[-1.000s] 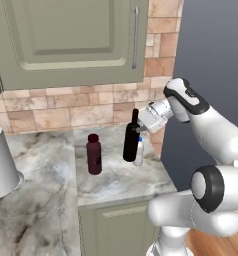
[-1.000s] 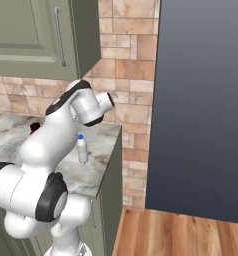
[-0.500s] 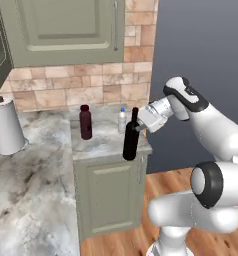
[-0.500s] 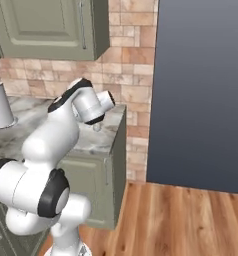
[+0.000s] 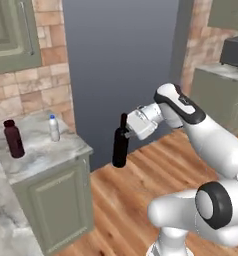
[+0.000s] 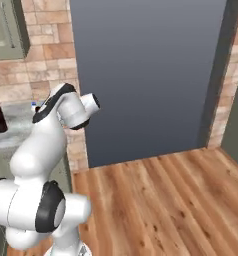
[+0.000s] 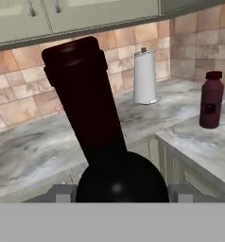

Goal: Place the drinks on the dining counter in a tight cluster.

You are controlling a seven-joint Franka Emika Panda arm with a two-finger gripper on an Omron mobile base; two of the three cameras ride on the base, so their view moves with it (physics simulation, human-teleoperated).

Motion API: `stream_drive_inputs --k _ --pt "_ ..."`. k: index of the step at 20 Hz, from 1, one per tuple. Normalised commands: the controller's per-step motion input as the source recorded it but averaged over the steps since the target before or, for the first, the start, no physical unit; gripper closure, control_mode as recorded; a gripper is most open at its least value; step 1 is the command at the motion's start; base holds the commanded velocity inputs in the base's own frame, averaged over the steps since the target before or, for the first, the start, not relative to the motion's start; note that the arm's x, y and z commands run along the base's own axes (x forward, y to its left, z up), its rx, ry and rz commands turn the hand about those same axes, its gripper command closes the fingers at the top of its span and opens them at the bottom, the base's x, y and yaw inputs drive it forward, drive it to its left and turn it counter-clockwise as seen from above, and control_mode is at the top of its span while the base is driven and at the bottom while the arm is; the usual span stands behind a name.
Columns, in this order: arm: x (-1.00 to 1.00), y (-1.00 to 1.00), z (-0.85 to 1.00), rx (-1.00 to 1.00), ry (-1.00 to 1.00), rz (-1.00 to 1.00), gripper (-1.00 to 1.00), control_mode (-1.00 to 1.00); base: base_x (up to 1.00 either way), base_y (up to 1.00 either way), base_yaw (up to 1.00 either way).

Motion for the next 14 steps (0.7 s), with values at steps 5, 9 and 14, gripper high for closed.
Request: stream_drive_inputs --k 5,9,14 --pt "0.0 0.0 0.0 0.0 0.0 0.0 1.0 1.0 0.0 0.0 -1.0" --pt "0.0 0.0 0.0 0.0 0.0 0.0 1.0 1.0 0.0 0.0 -0.98" --pt "0.0 0.0 0.0 0.0 0.0 0.0 1.0 1.0 0.0 0.0 -0.99"
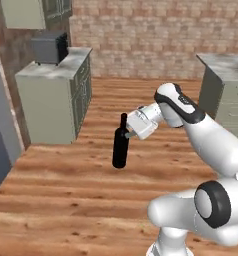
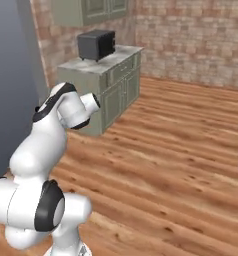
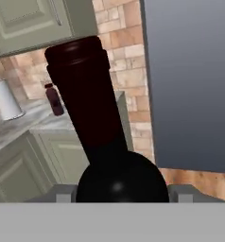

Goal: Place the drinks on the dining counter in a tight cluster.

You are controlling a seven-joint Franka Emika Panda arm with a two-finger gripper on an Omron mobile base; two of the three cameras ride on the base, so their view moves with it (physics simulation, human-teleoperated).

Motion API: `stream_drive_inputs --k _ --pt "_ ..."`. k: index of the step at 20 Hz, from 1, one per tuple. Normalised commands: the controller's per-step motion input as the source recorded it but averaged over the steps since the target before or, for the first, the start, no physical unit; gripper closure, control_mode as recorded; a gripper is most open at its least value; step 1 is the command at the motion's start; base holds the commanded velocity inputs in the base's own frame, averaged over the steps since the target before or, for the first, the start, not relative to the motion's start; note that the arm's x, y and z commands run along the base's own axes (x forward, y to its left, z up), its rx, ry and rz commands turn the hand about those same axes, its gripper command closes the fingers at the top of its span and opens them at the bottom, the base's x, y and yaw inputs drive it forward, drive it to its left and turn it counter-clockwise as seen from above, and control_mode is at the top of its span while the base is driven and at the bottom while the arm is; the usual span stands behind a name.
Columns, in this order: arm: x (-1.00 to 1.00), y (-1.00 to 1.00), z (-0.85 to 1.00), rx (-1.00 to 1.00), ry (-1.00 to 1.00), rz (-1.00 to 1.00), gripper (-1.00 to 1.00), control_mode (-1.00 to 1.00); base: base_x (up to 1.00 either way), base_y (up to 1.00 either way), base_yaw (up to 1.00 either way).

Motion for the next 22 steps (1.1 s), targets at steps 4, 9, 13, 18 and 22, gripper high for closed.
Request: stream_drive_inputs --k 4,9,13,18,22 --pt "0.0 0.0 0.0 0.0 0.0 0.0 1.0 1.0 0.0 0.0 -0.98" --pt "0.0 0.0 0.0 0.0 0.0 0.0 1.0 1.0 0.26 0.12 -0.86" --pt "0.0 0.0 0.0 0.0 0.0 0.0 1.0 1.0 0.83 0.5 -0.6" --pt "0.0 0.0 0.0 0.0 0.0 0.0 1.0 1.0 1.0 0.62 -0.29" --pt "0.0 0.0 0.0 0.0 0.0 0.0 1.0 1.0 1.0 0.86 -0.32"
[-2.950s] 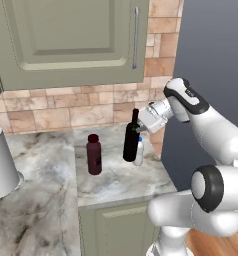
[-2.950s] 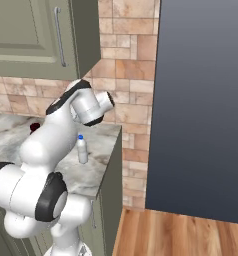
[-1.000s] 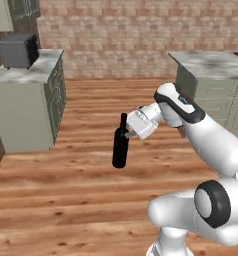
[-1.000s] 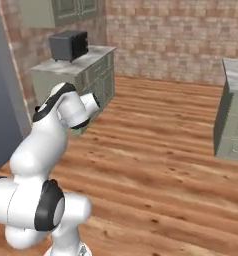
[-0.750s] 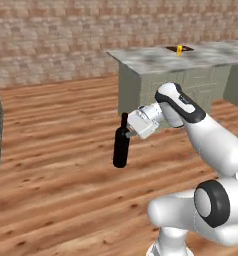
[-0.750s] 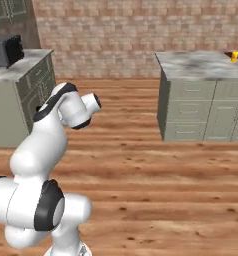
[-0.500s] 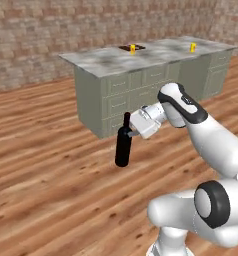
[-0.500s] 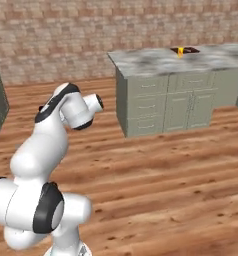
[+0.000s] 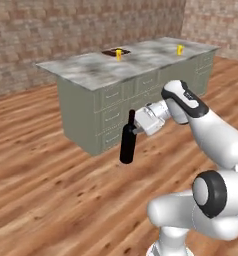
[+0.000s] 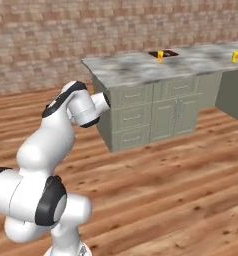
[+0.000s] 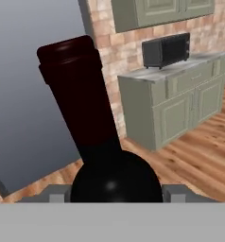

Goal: Place the drinks on the dining counter in a tight cluster.

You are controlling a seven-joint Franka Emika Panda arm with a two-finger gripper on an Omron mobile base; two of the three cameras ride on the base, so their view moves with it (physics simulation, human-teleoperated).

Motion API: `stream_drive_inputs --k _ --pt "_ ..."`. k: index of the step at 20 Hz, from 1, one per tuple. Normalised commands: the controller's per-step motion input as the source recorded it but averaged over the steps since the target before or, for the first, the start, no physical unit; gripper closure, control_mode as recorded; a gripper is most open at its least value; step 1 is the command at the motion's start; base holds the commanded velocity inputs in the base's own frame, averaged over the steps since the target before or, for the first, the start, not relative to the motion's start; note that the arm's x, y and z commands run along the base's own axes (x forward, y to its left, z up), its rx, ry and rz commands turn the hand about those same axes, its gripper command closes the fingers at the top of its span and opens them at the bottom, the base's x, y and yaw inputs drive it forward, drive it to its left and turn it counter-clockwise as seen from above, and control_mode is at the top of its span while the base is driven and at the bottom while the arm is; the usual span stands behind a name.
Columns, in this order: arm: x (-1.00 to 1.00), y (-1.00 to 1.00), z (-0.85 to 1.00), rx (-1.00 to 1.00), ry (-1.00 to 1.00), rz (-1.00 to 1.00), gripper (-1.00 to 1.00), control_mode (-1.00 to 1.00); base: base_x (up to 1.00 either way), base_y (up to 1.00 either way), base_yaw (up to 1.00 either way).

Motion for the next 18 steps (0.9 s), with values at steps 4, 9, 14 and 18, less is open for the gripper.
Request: stream_drive_inputs --k 4,9,14,18 --pt "0.0 0.0 0.0 0.0 0.0 0.0 1.0 1.0 1.0 0.98 -0.33" --pt "0.0 0.0 0.0 0.0 0.0 0.0 1.0 1.0 1.0 1.0 -0.34" --pt "0.0 0.0 0.0 0.0 0.0 0.0 1.0 1.0 1.0 1.0 -0.35" --pt "0.0 0.0 0.0 0.0 0.0 0.0 1.0 1.0 1.0 1.0 -0.39"
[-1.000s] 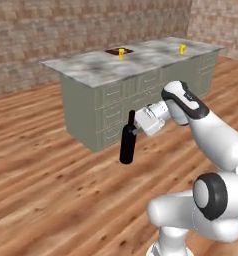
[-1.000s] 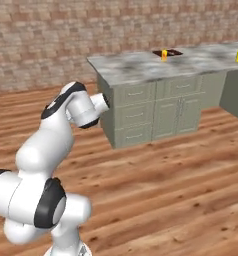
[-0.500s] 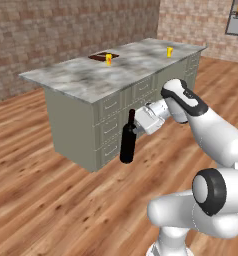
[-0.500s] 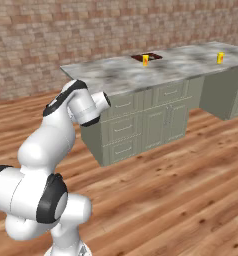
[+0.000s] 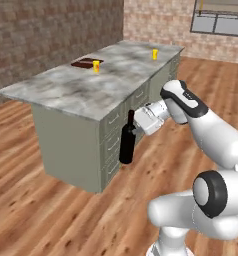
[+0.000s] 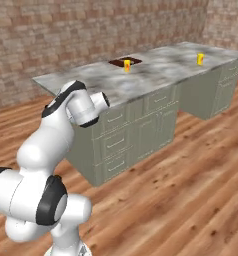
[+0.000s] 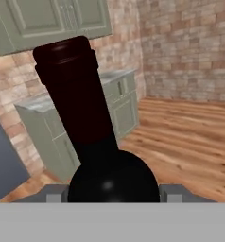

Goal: Place the drinks on the dining counter in a tight cluster.

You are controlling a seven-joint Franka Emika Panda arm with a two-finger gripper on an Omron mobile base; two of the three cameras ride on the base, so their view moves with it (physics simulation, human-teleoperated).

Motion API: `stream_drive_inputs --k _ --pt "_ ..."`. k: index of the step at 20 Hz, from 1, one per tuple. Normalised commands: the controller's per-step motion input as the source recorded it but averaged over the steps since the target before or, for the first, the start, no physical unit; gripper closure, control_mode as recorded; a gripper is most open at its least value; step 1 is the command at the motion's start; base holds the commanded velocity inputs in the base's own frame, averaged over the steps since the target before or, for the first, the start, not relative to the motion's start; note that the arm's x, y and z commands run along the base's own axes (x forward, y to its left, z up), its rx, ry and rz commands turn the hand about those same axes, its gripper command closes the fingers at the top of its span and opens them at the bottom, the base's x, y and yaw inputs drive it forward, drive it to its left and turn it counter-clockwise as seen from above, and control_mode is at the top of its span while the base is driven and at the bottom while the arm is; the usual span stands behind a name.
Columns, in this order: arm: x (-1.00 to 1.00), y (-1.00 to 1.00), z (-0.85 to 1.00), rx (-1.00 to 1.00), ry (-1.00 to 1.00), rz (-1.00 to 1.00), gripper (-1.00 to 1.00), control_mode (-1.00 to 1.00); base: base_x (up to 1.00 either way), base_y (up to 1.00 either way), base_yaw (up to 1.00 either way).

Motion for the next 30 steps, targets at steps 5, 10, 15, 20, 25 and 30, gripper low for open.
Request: stream_drive_inputs --k 5,10,15,20,25,30 --pt "0.0 0.0 0.0 0.0 0.0 0.0 1.0 1.0 1.0 1.0 -0.29" --pt "0.0 0.0 0.0 0.0 0.0 0.0 1.0 1.0 1.0 1.0 -0.29" --pt "0.0 0.0 0.0 0.0 0.0 0.0 1.0 1.0 1.0 1.0 -0.34" --pt "0.0 0.0 0.0 0.0 0.0 0.0 1.0 1.0 1.0 1.0 -0.39" --pt "0.0 0.0 0.0 0.0 0.0 0.0 1.0 1.0 0.96 1.0 -0.41" --pt "0.0 0.0 0.0 0.0 0.0 0.0 1.0 1.0 0.69 1.0 -0.44"
